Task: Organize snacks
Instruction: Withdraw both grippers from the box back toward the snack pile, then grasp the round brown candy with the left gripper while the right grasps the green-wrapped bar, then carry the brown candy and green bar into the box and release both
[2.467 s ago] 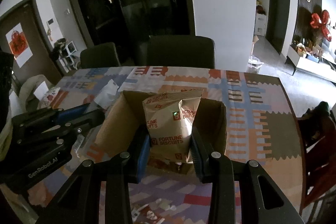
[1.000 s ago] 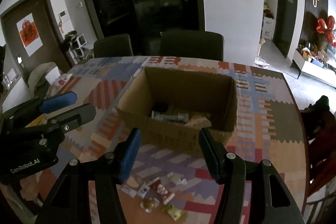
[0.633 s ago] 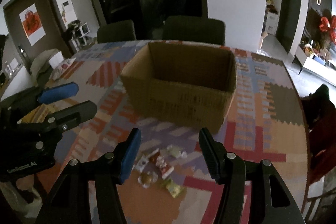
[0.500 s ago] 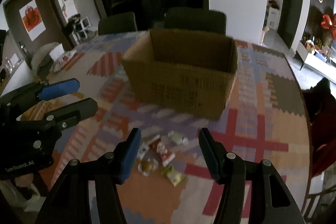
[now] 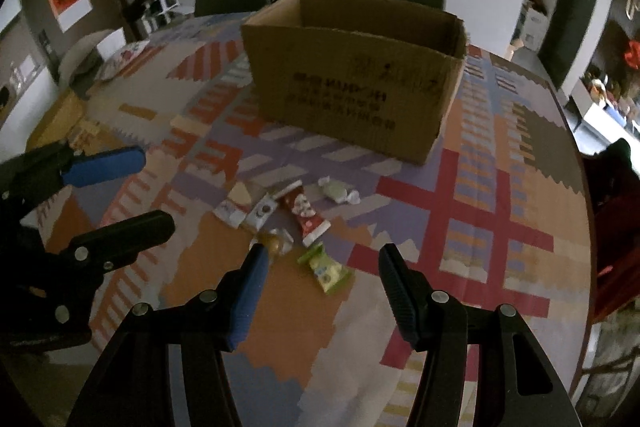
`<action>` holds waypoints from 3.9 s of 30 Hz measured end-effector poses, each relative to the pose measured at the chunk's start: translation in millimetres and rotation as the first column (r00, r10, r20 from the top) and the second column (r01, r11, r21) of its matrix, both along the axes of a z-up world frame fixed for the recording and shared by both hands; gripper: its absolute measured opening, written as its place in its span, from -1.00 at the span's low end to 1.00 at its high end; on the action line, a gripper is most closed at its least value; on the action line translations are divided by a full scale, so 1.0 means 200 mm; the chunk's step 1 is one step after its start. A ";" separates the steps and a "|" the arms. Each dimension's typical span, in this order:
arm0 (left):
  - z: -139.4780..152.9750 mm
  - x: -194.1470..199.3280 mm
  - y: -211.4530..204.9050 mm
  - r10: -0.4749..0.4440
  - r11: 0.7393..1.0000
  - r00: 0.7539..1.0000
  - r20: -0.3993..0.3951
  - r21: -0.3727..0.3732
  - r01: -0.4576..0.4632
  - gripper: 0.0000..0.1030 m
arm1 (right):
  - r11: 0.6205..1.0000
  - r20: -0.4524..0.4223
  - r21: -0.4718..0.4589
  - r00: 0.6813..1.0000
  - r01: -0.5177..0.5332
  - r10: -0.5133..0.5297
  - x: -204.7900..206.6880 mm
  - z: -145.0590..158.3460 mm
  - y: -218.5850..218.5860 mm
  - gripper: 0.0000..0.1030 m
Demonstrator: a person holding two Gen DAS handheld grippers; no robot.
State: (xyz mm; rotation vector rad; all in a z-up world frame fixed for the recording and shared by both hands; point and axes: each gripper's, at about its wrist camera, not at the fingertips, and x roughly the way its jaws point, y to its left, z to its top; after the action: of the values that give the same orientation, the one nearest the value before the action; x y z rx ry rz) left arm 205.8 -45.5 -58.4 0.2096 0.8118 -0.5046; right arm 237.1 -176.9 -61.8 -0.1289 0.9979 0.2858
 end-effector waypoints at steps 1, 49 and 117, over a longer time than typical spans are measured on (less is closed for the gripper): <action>-0.02 -0.01 0.00 -0.003 1.000 1.000 0.001 0.003 0.003 0.02 | 1.000 0.007 -0.008 1.000 -0.009 0.010 -0.02 -0.01 0.01 0.13; -0.60 0.26 -0.20 0.017 0.993 0.981 -0.193 0.115 0.006 -0.54 | 0.968 -0.080 0.045 0.965 -0.246 0.248 0.19 -0.53 0.03 -0.22; 0.44 0.73 0.06 0.119 0.992 0.976 0.183 -0.072 -0.108 -0.56 | 0.990 0.336 0.131 0.938 0.048 -0.090 0.59 0.51 0.03 -0.51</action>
State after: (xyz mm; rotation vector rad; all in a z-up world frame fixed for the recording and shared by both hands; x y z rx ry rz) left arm 352.1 -34.1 29.9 0.1505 0.6201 -0.3950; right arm 355.1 -171.4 40.5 -0.0306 0.6363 0.2481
